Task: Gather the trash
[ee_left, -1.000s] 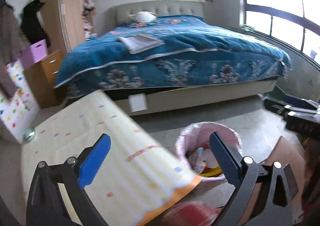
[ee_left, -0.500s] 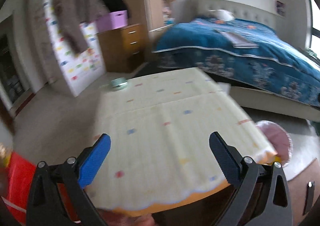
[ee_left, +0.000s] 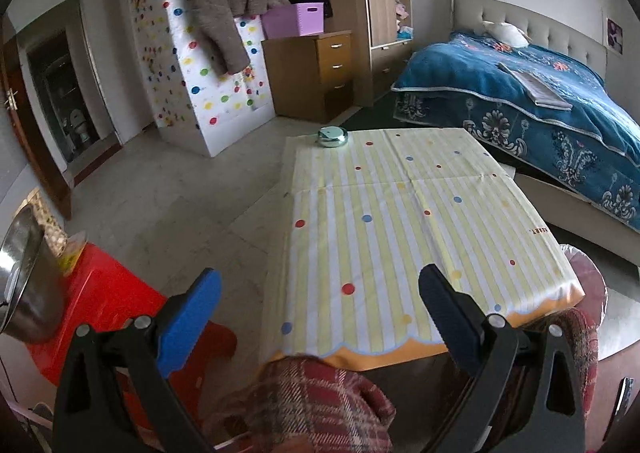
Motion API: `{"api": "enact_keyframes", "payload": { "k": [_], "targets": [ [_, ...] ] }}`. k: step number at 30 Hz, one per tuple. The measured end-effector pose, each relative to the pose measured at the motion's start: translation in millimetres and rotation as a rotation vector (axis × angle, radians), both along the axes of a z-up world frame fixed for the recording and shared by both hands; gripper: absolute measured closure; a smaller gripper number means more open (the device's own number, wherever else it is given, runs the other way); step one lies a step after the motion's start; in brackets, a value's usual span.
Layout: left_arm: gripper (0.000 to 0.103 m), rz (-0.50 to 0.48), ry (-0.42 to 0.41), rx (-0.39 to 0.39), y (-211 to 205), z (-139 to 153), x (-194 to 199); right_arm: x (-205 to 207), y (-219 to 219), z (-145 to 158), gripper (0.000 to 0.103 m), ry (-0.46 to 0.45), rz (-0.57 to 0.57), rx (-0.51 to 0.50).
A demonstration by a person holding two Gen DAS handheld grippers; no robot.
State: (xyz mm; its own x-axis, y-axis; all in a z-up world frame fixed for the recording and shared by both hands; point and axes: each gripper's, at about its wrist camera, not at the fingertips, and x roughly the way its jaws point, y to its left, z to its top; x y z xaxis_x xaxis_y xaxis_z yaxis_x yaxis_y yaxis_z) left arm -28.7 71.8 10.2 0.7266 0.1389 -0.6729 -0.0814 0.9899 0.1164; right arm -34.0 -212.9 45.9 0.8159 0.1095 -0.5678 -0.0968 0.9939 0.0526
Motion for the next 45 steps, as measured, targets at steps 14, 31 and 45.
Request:
{"api": "enact_keyframes", "payload": {
  "k": [14, 31, 45],
  "targets": [
    [0.007, -0.021, 0.008, -0.024, -6, 2, 3, 5, 29, 2, 0.007, 0.015, 0.001, -0.021],
    [0.007, -0.029, 0.017, -0.035, -10, 2, 4, 10, 18, -2, 0.007, 0.023, -0.004, -0.016],
    [0.007, -0.028, 0.019, -0.037, -11, 3, 4, 10, 10, -7, 0.007, 0.025, -0.011, -0.012]
  ]
}}
